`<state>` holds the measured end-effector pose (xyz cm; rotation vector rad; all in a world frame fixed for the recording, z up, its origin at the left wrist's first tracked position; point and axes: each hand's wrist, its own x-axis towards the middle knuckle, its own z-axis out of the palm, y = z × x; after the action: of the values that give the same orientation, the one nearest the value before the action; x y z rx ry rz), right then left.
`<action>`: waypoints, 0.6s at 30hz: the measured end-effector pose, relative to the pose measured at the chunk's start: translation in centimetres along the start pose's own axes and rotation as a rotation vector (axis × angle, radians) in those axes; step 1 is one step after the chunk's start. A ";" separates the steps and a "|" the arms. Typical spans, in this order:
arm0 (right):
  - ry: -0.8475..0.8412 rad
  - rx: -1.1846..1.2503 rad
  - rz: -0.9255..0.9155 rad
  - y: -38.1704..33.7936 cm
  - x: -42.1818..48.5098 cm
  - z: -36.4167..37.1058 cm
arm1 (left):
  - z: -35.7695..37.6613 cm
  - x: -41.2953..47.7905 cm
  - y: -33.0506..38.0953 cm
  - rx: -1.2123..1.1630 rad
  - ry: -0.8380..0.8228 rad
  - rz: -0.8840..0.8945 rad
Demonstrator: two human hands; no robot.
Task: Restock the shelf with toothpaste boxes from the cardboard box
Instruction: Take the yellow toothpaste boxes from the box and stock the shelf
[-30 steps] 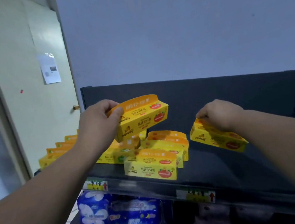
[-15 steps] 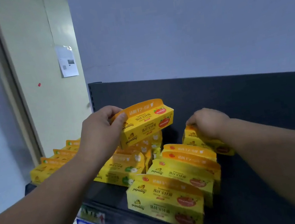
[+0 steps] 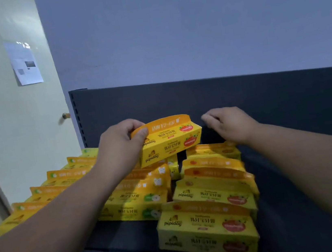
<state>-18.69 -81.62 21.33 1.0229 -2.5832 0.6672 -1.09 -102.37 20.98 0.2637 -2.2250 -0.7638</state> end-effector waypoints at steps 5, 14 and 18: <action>-0.185 0.265 0.031 -3.1 -4.3 -2.9 | 1.3 0.0 0.5 -0.101 -0.229 0.078; -0.181 0.294 0.207 -4.7 -10.9 -5.2 | 1.7 -3.1 2.1 -0.333 -0.359 0.139; -0.127 0.253 0.264 -3.8 -13.0 -6.8 | 0.9 -4.7 1.8 0.009 -0.576 0.201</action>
<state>-6.21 -73.14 22.85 0.8216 -2.8286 1.0484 1.63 -98.65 18.76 -0.2036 -2.7369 -0.7879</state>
